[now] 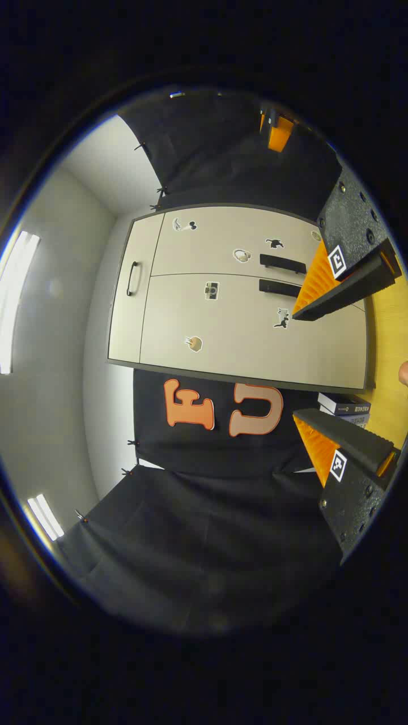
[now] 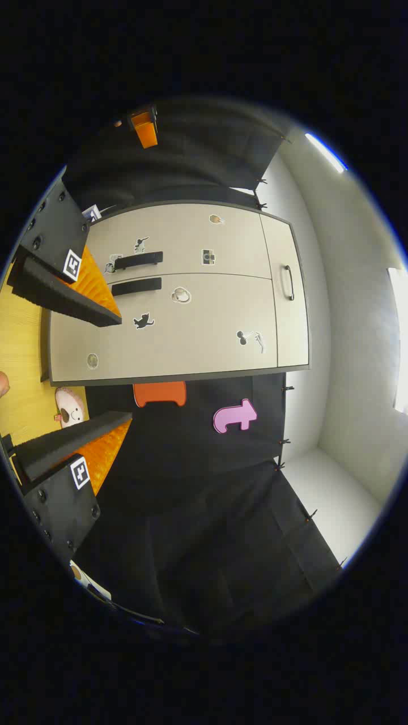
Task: Open the right door of the double-door shoe cabinet with the right hand, and open the left door with the left hand.
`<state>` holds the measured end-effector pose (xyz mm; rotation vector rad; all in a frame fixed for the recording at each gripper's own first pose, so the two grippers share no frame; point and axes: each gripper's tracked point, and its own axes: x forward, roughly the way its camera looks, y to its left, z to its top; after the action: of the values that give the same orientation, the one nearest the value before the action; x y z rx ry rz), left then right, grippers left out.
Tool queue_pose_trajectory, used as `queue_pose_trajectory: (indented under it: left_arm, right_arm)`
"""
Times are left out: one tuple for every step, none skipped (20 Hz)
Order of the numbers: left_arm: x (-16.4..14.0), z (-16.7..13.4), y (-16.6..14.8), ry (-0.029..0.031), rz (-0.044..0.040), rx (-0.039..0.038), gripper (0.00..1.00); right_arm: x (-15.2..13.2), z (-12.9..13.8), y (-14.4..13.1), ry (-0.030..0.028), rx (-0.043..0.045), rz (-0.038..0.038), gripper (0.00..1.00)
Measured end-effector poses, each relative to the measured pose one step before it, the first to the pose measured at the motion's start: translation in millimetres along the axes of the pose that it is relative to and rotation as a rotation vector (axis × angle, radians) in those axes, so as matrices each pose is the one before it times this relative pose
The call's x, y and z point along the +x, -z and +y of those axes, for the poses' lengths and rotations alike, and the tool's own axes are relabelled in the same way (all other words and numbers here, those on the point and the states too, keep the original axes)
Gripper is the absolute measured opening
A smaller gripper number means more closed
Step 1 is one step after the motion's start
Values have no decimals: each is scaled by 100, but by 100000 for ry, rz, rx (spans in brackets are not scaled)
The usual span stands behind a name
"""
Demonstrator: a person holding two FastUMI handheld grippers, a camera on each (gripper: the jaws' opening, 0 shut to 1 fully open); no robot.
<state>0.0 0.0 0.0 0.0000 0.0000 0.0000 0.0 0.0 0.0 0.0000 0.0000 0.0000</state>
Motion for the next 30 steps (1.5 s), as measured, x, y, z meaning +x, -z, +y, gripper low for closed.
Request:
queue_pose_trajectory:
  left_arm:
    - [333,-465,82,740,472,408,94]
    - [393,-501,237,882,557,591,94]
    - [309,-481,271,698,495,472,94]
    - [354,-442,254,361,497,320,94]
    - [434,-331,238,656,101,-114,94]
    - [590,-559,148,1297,-113,-44,94]
    - [845,-307,210,841,348,133,94]
    - [1008,-112,367,619,508,201,94]
    - [998,-84,215,204,629,-119,94]
    - [1034,-76,246,6,434,-390,94]
    - [799,-163,212,298,158,-498,94]
    - [655,-118,112,233,-63,-470,94]
    - [383,-79,165,213,-251,-18,94]
    - [181,0,162,-110,-199,413,94]
    - [49,-66,290,-76,319,457,94]
    - [-30,-257,248,709,421,125,94]
    - [-58,-294,210,1132,511,103,94]
    - [-52,-168,214,706,417,456,94]
    - [-224,-118,157,700,325,692,94]
    - [-234,-136,51,779,211,432,94]
    - [-267,-98,152,920,546,-566,94]
    - [-376,-333,274,1434,1006,-1174,94]
    - [-288,-158,203,1128,936,-1189,94]
    - [-271,-59,151,739,638,-356,94]
    - [-289,95,52,210,182,627,94]
    - [-206,41,-61,119,82,1038,94]
    - [-158,-64,120,571,723,894,92]
    - [-110,-151,268,681,854,289,94]
    - [-87,-100,19,552,207,-134,94]
    - [-36,-13,-90,349,-174,136,94]
  right_arm:
    - [205,-50,-127,-160,-167,-467,88]
    - [144,-97,-97,244,-530,-860,97]
    - [128,-58,-9,295,-716,-886,97]
    - [299,0,54,367,-877,-630,97]
    - [341,-396,437,1678,-430,709,97]
    - [410,-444,350,1782,1270,1077,97]
    - [576,74,-109,-21,2027,262,97]
    - [655,71,-113,-256,1199,-36,97]
    - [806,-208,4,272,447,39,97]
    - [716,-185,67,342,340,214,97]
    - [558,36,46,-309,812,319,97]
    - [387,194,139,-747,983,423,97]
    - [338,203,310,-906,221,504,97]
    - [186,132,314,-573,-596,523,97]
    - [66,-9,332,-498,-754,504,97]
    - [22,41,316,-213,-520,426,97]
    - [-71,16,264,-239,-169,605,97]
    - [-78,111,194,-472,149,572,97]
    - [-33,91,162,-362,336,528,97]
    - [3,62,29,-84,297,268,97]
    - [35,72,-30,204,-39,-14,97]
    - [36,55,-18,344,-362,-142,97]
    - [-38,156,82,172,-310,-32,97]
    - [-22,295,234,-408,143,346,97]
    - [-58,502,340,-1025,642,875,97]
    - [-26,690,411,-2010,1235,1616,97]
    - [58,613,398,-1826,840,1691,97]
    - [126,442,300,-890,250,1112,97]
    - [190,271,29,-29,-490,99,97]
    - [236,349,-80,-32,-860,-523,97]
